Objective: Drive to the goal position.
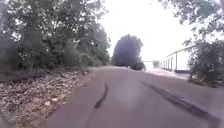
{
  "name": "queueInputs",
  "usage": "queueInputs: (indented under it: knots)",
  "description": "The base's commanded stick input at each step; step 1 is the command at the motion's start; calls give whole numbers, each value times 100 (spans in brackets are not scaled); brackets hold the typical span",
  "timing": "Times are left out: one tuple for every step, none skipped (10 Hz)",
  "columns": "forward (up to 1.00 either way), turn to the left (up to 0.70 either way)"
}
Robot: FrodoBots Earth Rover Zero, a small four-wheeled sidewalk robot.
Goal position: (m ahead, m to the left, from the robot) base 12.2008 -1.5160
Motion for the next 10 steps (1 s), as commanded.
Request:
queueInputs:
  knots:
    - [100, 0]
    - [100, 0]
    - [100, 0]
    - [100, 0]
    - [100, 0]
    - [100, 0]
    - [100, 0]
    - [100, 0]
    - [100, 0]
    - [100, 0]
